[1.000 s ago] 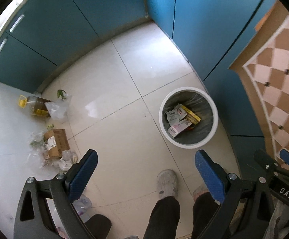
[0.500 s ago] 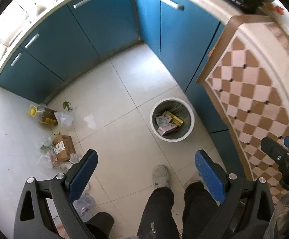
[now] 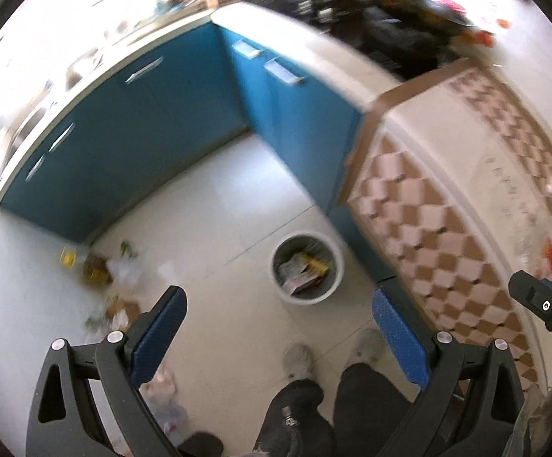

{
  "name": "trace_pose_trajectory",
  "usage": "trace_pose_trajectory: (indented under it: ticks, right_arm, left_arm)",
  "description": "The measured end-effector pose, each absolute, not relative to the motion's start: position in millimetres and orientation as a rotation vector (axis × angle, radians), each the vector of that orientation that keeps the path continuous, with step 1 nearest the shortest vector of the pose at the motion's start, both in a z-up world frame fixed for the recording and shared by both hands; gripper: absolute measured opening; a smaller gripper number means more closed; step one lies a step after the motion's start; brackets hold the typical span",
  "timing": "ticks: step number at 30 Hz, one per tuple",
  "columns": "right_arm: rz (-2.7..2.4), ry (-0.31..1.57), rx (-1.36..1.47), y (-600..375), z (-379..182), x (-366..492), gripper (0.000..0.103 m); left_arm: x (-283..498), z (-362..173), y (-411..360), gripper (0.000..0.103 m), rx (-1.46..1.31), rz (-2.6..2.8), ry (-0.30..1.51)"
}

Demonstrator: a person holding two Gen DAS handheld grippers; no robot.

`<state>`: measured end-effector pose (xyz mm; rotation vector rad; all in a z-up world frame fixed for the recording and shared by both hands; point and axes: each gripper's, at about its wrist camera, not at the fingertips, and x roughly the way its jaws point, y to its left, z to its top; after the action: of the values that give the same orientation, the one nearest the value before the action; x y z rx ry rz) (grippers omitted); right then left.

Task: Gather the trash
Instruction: 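Raise both tools back toward the counter, then grasp the white-and-red sugar bag with the left tool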

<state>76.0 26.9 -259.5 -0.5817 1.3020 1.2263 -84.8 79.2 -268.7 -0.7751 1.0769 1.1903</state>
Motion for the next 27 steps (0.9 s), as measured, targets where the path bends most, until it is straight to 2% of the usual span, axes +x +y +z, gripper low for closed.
trace_pose_trajectory:
  ticks: [7, 9, 10, 11, 14, 17, 21, 25, 27]
  right_arm:
    - [0.961, 1.338, -0.291, -37.9, -246.7, 227.9, 0.1]
    - [0.869, 1.338, -0.216, -65.6, -252.8, 275.3, 0.09]
    - [0.816, 1.346, -0.187, -81.0, -259.2, 299.7, 0.076]
    - [0.784, 1.355, -0.166, -90.0, -265.2, 316.2, 0.057]
    - [0.678, 1.393, -0.106, -121.0, -293.2, 369.6, 0.026]
    - [0.623, 1.46, -0.051, -140.5, -326.5, 404.0, 0.015]
    - [0.629, 1.538, -0.018, -141.5, -365.1, 420.8, 0.009]
    - [0.68, 1.579, 0.016, -132.7, -384.8, 418.6, 0.001]
    - [0.725, 1.592, 0.026, -124.3, -391.3, 417.8, 0.0]
  left_arm:
    - [76.1, -276.7, 99.3, 0.1, -0.707, 0.876, 1.101]
    - [119.3, -288.6, 102.0, 0.099, -0.691, 0.786, 1.129]
    - [149.3, -299.6, 104.0, 0.098, -0.672, 0.73, 1.155]
    - [168.4, -306.3, 105.2, 0.098, -0.656, 0.698, 1.173]
    - [227.7, -336.5, 106.5, 0.098, -0.624, 0.57, 1.251]
    - [273.0, -366.7, 105.7, 0.095, -0.615, 0.457, 1.324]
    - [306.2, -391.5, 100.6, 0.093, -0.617, 0.353, 1.386]
    - [323.9, -394.7, 91.5, 0.081, -0.573, 0.313, 1.397]
    - [330.1, -391.3, 87.3, 0.065, -0.551, 0.319, 1.396]
